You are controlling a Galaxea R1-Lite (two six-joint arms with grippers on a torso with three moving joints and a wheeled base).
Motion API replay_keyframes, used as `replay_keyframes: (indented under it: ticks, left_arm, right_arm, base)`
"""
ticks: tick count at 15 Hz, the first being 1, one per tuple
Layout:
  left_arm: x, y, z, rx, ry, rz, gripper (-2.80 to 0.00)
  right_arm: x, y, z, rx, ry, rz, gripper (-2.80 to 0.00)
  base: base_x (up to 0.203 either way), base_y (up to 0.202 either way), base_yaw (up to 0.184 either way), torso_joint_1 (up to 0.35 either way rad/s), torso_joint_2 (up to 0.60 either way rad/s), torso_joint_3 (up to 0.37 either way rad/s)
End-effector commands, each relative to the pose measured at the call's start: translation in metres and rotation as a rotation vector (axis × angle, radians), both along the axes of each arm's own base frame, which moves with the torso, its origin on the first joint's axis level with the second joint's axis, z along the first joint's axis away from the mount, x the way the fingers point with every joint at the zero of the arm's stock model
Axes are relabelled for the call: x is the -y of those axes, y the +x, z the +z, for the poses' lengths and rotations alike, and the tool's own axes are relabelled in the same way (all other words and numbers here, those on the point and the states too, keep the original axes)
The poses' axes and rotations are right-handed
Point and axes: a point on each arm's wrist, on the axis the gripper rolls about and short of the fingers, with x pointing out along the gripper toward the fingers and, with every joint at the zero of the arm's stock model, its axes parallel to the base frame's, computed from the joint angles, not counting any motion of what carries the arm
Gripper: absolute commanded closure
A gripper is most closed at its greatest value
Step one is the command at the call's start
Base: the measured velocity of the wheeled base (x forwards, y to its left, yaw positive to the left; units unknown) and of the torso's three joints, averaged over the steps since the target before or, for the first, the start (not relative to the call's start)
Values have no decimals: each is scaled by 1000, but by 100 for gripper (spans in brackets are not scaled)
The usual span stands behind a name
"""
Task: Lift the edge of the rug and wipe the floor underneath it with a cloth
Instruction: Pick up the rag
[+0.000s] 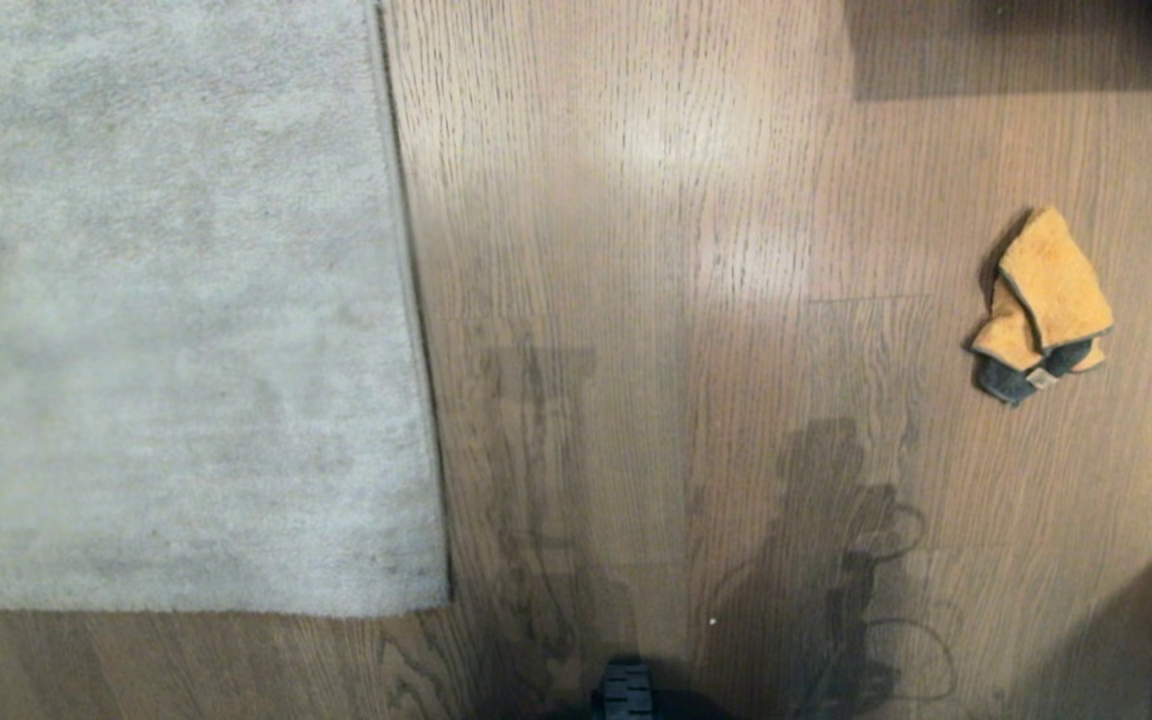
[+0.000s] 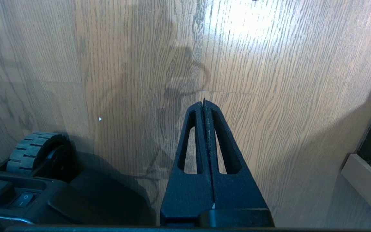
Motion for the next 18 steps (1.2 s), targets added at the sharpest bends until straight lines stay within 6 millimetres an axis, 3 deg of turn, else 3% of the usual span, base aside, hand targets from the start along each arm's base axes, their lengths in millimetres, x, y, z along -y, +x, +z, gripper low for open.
replay_keyframes:
  ticks: [1,10,18]
  left_arm:
    - [0,0,0,0,0,0,0]
    - [0,0,0,0,0,0,0]
    - [0,0,0,0,0,0,0]
  right_arm:
    - [0,0,0,1,-5,0,0]
    - [0,3,4,-8,-63,5,0]
    - [0,26,32,-32,-65,14,0]
  base:
    - [0,0,0,0,0,0]
    - [0,0,0,0,0,0]
    - [0,0,0,0,0,0]
